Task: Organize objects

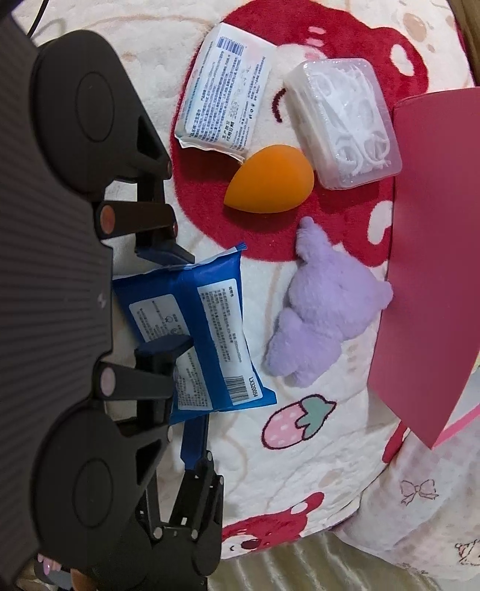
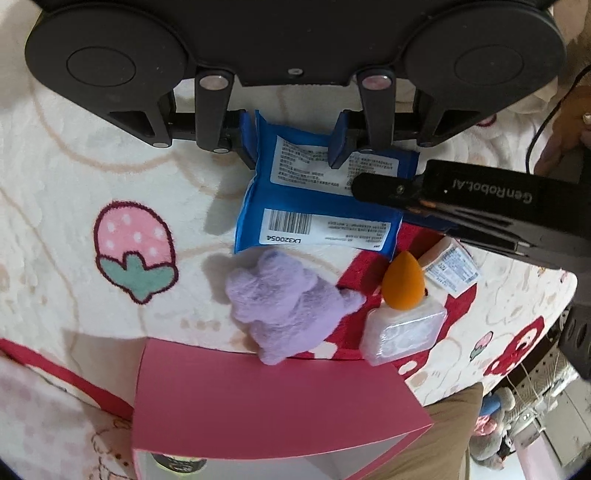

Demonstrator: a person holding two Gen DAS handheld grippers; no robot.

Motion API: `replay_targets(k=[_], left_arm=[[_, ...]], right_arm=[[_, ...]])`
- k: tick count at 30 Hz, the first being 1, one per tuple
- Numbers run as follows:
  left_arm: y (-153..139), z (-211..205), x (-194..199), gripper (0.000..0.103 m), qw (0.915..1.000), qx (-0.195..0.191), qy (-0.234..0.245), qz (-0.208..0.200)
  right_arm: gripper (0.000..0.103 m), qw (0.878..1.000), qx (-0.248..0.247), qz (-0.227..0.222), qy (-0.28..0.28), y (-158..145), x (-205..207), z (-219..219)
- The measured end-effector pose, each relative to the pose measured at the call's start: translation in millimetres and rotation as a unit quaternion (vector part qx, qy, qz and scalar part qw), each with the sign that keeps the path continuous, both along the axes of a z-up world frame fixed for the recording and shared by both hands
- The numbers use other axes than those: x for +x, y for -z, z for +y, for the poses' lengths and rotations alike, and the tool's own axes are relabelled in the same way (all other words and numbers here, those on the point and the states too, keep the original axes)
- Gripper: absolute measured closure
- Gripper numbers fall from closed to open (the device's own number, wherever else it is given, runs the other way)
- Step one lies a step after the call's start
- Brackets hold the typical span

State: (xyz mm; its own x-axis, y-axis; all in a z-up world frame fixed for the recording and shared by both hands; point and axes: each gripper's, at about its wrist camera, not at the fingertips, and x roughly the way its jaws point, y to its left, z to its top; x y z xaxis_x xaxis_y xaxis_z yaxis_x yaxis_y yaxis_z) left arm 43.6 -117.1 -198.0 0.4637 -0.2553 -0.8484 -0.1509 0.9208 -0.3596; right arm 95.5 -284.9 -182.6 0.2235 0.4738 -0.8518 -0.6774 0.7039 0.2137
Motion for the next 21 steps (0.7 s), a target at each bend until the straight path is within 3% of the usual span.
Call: replay_targets(k=[14, 21], left_arm=[[-27, -1, -13, 0.064, 0.9997, 0.005, 0.004, -0.025], [-45, 7, -20, 0.064, 0.999, -0.016, 0.001, -0.041]], right_arm=[[0.049, 0.999, -0.014, -0.024, -0.025, -25, -15, 6], [0.043, 0.998, -0.015, -0.055, -0.036, -46, -22, 9]])
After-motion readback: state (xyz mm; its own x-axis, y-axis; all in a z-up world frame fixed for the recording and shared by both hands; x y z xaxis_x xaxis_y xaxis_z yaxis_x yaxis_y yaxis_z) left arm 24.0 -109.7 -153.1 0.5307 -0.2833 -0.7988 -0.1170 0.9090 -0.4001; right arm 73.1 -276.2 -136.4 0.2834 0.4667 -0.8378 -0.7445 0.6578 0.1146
